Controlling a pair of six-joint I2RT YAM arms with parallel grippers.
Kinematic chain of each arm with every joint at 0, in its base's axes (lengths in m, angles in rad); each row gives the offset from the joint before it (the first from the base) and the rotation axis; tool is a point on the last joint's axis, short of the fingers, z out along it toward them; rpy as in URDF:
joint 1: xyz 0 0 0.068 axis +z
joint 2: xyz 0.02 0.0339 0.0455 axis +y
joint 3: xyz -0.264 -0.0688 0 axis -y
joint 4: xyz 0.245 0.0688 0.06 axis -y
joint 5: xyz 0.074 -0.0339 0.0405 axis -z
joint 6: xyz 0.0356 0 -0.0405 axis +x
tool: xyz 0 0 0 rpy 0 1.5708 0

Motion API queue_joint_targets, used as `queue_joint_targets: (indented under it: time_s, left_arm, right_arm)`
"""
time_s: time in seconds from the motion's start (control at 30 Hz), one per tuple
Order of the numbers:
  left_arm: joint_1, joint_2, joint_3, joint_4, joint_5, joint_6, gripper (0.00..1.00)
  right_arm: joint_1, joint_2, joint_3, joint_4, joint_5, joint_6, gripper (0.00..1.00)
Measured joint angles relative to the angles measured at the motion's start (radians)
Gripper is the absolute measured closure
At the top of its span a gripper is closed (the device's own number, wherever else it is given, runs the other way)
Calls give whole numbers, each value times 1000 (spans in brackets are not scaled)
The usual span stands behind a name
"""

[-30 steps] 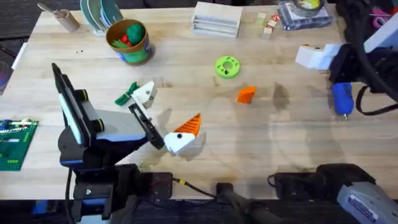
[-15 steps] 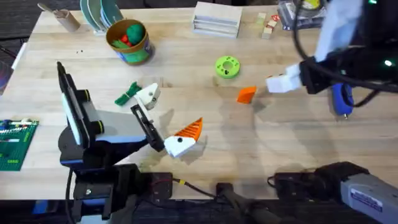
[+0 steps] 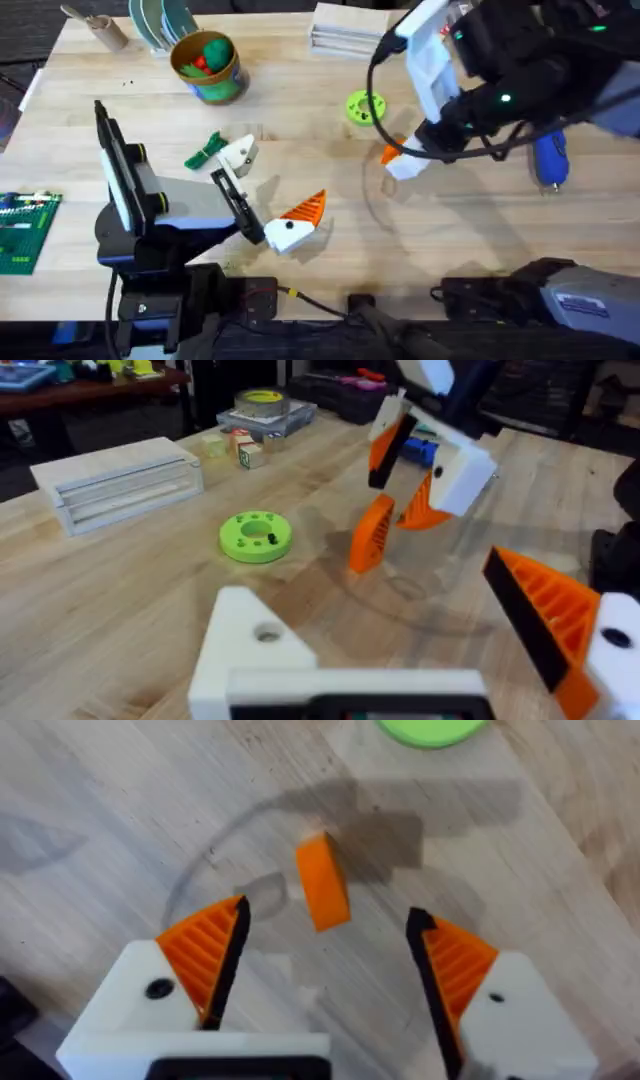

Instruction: Pick up the gripper from the table and insert it into the empty holder that is missing its gripper. Then pick up a screw, insert it into the mounting hole, and use the screwdriver to tighten it. Finally, clean up the table by picking up the vegetable and placing it into the bucket.

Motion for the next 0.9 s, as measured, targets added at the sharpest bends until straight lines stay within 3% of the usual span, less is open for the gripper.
queue_joint_targets:
  time_s: [0.17,0.53,0.9]
  left_arm:
    - [0,0,0,0,0,0,8]
    - [0,0,0,0,0,0,8]
    - [0,0,0,0,0,0,8]
  right_arm:
    - [1,53,0,40,1,-28,28]
    - [1,64,0,61,0,-40,354]
    - [1,64,0,60,-1,-42,369]
